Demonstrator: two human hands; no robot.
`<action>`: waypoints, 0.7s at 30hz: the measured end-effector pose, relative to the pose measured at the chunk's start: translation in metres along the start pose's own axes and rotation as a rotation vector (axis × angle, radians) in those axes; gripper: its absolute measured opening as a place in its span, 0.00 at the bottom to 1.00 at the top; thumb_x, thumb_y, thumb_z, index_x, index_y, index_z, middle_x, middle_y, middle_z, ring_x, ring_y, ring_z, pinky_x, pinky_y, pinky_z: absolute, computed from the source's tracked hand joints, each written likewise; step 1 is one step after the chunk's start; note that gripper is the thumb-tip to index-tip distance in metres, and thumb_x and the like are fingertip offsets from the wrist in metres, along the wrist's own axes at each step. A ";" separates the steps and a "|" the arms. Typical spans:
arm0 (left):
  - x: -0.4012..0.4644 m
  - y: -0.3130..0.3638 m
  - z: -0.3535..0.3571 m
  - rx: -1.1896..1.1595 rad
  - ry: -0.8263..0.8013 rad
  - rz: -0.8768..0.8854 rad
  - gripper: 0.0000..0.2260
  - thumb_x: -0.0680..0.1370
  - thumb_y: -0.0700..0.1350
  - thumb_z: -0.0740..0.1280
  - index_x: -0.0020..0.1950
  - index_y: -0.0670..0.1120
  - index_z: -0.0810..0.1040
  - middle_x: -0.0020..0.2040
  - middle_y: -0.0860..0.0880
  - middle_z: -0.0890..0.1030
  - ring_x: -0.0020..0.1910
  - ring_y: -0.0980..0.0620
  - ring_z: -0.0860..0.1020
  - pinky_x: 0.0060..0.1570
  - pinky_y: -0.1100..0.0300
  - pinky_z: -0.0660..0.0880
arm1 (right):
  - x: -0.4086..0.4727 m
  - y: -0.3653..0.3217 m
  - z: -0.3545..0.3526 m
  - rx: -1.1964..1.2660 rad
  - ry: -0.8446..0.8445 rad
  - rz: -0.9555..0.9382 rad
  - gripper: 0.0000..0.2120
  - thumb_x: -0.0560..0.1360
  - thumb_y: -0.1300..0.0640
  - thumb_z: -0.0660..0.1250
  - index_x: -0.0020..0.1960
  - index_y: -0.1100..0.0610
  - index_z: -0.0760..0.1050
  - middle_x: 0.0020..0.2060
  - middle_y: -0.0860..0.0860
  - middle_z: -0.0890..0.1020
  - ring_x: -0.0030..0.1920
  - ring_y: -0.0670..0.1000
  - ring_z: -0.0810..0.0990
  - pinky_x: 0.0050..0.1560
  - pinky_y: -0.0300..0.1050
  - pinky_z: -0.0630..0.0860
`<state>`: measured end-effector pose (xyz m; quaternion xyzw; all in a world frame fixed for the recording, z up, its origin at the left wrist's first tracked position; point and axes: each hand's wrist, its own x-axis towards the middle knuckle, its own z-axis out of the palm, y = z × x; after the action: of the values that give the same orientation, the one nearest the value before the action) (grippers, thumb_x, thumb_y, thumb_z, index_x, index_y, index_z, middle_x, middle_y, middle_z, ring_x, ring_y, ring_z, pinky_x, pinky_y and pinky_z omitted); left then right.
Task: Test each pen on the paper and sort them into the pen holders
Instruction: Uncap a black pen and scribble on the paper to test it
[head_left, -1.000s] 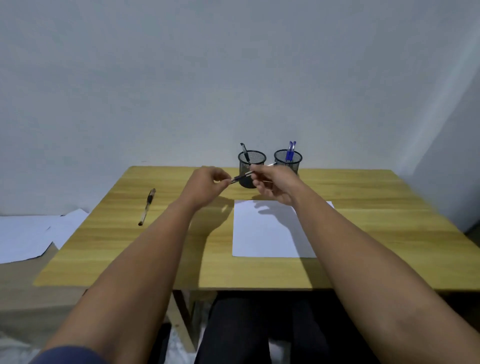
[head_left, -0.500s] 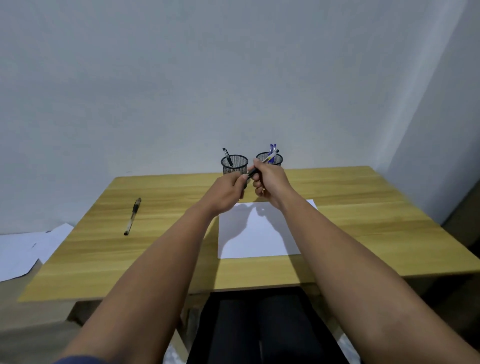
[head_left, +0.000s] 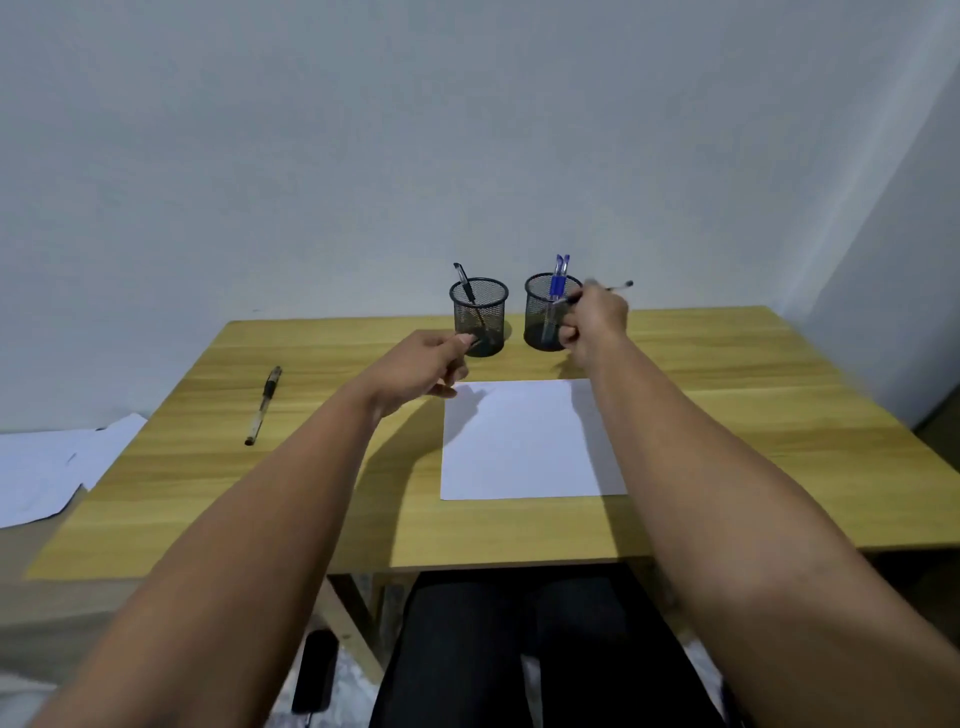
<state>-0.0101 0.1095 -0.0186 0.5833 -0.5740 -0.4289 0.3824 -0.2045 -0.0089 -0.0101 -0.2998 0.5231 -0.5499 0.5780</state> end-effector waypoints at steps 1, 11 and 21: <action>-0.003 -0.015 -0.010 0.109 0.073 -0.003 0.17 0.84 0.52 0.61 0.41 0.43 0.72 0.35 0.46 0.75 0.36 0.48 0.71 0.44 0.53 0.74 | 0.010 -0.006 -0.015 -0.073 0.040 -0.039 0.16 0.83 0.57 0.59 0.38 0.56 0.74 0.30 0.52 0.72 0.19 0.47 0.63 0.23 0.35 0.57; 0.010 -0.100 -0.035 1.210 0.490 -0.059 0.13 0.82 0.52 0.62 0.56 0.49 0.85 0.49 0.47 0.76 0.48 0.43 0.78 0.42 0.52 0.72 | 0.010 0.052 -0.069 -0.640 -0.077 -0.668 0.07 0.82 0.52 0.67 0.51 0.47 0.84 0.39 0.48 0.88 0.38 0.52 0.86 0.41 0.49 0.83; 0.017 -0.094 0.013 1.008 0.304 0.345 0.21 0.78 0.56 0.59 0.64 0.48 0.81 0.63 0.46 0.81 0.60 0.39 0.78 0.52 0.47 0.77 | 0.003 0.106 -0.104 -1.334 -0.191 -0.733 0.12 0.85 0.52 0.63 0.67 0.50 0.77 0.58 0.49 0.83 0.56 0.56 0.83 0.75 0.64 0.63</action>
<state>0.0092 0.0972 -0.1122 0.6468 -0.7340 0.0567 0.1992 -0.2678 0.0345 -0.1370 -0.7856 0.5592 -0.2460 0.0981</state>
